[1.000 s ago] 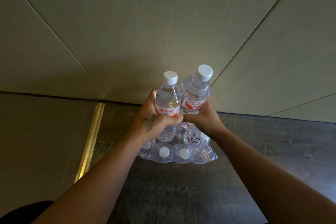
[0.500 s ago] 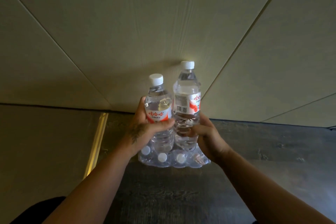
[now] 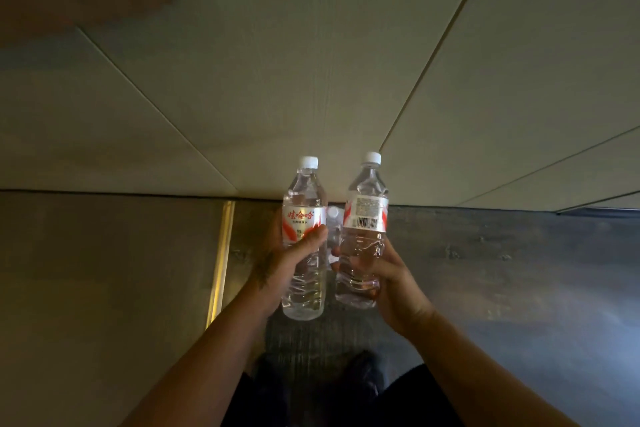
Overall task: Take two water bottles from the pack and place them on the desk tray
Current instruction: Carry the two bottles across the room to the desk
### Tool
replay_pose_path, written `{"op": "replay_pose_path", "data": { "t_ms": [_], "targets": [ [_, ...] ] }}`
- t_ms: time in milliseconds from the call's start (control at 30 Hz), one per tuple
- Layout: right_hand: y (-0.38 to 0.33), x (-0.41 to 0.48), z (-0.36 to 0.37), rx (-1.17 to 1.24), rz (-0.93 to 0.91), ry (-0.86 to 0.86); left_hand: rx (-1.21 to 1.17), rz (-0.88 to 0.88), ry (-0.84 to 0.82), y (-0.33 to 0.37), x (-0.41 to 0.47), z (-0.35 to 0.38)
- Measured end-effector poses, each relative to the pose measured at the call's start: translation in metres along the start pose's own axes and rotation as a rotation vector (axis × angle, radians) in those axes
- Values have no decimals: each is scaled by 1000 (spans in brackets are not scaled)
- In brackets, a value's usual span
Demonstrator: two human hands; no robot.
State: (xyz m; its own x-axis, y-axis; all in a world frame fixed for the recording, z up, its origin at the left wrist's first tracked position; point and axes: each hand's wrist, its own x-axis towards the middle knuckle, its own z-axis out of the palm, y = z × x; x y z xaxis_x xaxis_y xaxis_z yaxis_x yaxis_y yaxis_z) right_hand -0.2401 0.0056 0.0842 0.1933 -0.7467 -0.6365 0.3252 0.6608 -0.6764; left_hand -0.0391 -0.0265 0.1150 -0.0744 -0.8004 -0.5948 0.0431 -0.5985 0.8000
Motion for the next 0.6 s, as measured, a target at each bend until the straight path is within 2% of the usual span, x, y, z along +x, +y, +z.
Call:
{"op": "replay_pose_path", "data": {
  "t_ms": [133, 367, 600],
  "targets": [
    [-46, -73, 31, 17, 14, 6, -34, -64, 42, 61, -71, 8],
    [-135, -193, 77, -23, -24, 29, 28, -63, 59, 167, -183, 20],
    [-198, -272, 102, -14, -32, 59, 48, -52, 107, 246, -253, 46]
  ]
}}
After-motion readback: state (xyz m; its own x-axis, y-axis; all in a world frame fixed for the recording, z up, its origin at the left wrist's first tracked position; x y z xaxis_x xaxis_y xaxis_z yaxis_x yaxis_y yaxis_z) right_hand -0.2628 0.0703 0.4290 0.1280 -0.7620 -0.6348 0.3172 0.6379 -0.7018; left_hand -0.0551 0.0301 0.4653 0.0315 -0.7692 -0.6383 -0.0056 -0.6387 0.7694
